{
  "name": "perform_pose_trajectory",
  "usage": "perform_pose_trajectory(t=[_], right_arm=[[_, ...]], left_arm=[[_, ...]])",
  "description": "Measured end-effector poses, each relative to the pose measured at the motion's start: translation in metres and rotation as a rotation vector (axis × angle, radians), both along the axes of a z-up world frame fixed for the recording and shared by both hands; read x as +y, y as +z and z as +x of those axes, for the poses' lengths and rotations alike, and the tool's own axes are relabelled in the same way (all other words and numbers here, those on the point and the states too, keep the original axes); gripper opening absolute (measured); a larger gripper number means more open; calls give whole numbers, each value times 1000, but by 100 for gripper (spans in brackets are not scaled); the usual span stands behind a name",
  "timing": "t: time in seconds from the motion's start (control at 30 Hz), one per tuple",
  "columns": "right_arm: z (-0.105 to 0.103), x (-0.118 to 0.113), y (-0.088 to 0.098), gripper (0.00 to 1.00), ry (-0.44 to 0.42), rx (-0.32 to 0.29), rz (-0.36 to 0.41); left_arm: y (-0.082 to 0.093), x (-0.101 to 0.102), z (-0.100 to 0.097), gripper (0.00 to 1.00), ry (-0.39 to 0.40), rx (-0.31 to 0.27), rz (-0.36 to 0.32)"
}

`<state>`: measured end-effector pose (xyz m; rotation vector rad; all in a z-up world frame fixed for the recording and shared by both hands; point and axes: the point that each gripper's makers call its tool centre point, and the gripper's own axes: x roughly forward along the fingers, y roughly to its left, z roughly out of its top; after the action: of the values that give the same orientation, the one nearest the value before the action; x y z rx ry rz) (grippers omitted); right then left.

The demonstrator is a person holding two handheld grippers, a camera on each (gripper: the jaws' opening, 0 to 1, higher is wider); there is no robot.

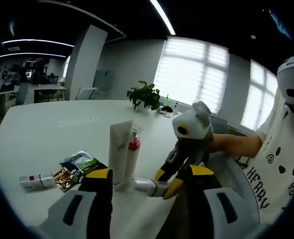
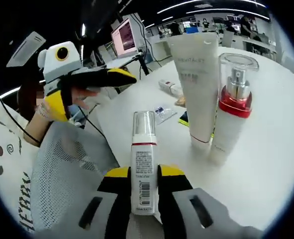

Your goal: Arrange the skincare products in the storage area until every visible bottle or jar stands upright without overlapping.

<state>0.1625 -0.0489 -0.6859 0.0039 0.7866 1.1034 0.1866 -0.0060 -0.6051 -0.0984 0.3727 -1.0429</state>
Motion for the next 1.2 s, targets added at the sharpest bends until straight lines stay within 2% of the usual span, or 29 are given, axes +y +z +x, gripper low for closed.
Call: perform_pose_trajectory(t=[0.67, 1.2], right_arm=[[3, 2, 33, 19, -101, -12, 256], [-4, 7, 45, 19, -124, -24, 341]], left_arm=[[7, -11, 6, 55, -33, 28, -54], [6, -21, 7, 55, -60, 79, -115]])
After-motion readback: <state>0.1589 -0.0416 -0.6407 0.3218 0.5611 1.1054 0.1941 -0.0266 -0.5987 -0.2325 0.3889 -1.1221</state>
